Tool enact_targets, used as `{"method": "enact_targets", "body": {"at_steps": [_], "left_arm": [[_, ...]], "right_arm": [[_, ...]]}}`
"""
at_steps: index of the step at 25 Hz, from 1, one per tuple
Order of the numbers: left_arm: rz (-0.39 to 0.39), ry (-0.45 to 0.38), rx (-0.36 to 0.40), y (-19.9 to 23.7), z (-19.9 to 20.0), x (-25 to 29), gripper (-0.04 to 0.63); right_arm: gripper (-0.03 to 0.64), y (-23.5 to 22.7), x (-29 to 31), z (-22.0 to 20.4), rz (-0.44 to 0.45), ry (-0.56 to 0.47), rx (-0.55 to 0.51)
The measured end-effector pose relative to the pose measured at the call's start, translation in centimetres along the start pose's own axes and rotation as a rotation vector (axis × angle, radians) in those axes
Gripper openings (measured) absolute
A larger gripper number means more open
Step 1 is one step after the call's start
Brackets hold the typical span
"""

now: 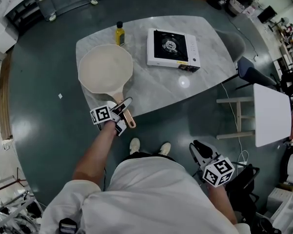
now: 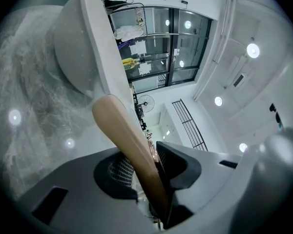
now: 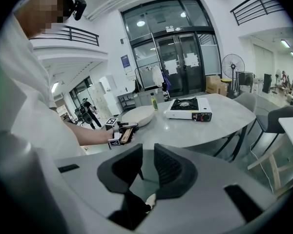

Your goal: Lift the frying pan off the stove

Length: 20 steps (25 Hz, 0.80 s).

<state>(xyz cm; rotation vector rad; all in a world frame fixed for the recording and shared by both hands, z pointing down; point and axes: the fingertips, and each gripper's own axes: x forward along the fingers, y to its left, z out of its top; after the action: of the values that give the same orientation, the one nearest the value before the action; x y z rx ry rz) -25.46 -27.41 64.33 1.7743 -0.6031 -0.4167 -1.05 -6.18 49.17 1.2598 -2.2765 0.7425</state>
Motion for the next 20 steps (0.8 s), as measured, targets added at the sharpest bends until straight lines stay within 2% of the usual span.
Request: {"method": "enact_targets", "body": {"at_steps": [12, 16, 20], "left_arm": [[0.025, 0.034, 0.003, 1.4, -0.6, 0.1, 0.137], [0.057, 0.044, 0.038, 1.4, -0.6, 0.1, 0.142], [0.103, 0.028, 0.088, 1.3, -0.8, 0.0, 0.199]], "right_arm": [[0.081, 0.7, -0.7, -1.7, -0.03, 0.015, 0.032], [0.081, 1.1, -0.8, -1.9, -0.029, 0.02, 0.033], [0.083, 1.1, -0.7, -2.3, -0.017, 0.016, 0.028]]}}
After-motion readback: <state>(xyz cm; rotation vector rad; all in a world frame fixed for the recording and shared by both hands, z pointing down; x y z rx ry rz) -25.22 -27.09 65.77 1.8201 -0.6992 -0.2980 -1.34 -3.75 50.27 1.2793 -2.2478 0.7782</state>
